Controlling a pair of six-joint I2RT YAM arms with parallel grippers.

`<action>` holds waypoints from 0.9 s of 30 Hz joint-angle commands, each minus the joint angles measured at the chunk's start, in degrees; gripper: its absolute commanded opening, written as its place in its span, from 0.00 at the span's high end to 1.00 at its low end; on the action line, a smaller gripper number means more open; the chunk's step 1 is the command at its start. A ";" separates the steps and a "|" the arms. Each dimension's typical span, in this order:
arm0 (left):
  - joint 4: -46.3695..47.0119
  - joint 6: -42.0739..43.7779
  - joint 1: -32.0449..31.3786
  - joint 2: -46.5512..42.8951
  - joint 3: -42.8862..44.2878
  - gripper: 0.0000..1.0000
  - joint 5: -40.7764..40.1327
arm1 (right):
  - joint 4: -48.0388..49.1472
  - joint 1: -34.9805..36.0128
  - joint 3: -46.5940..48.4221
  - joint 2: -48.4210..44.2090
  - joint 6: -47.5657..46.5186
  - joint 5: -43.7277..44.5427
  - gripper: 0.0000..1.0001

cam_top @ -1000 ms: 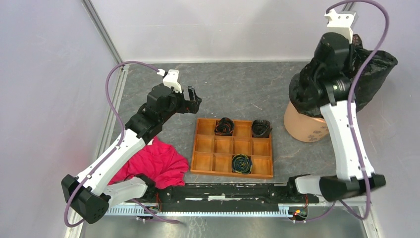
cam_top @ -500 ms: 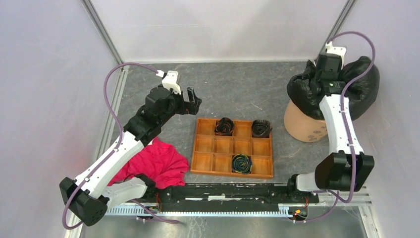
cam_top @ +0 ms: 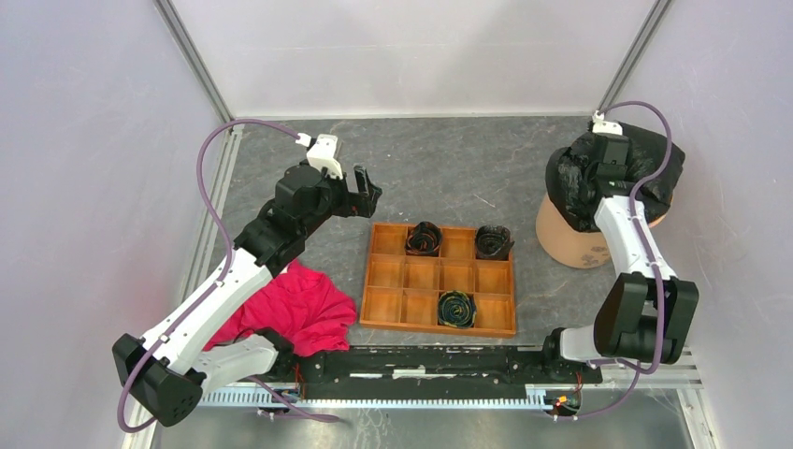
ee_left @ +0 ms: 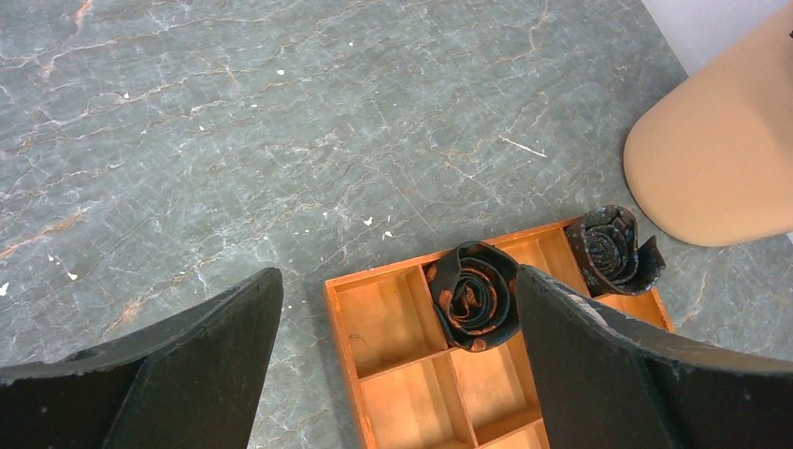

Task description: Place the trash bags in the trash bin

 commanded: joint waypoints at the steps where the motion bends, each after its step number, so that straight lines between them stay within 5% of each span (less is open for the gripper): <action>1: 1.92 1.42 -0.22 -1.25 -0.03 0.00 -0.28 | 10.36 0.10 -1.93 0.32 1.77 -19.01 1.00; 11: 0.96 0.87 -0.22 0.82 0.84 0.01 0.12 | 22.34 3.49 1.83 9.08 3.81 -41.94 1.00; 27: -2.94 -1.88 -0.27 0.74 5.91 0.01 -1.83 | 21.28 26.82 26.71 27.75 6.61 -44.06 1.00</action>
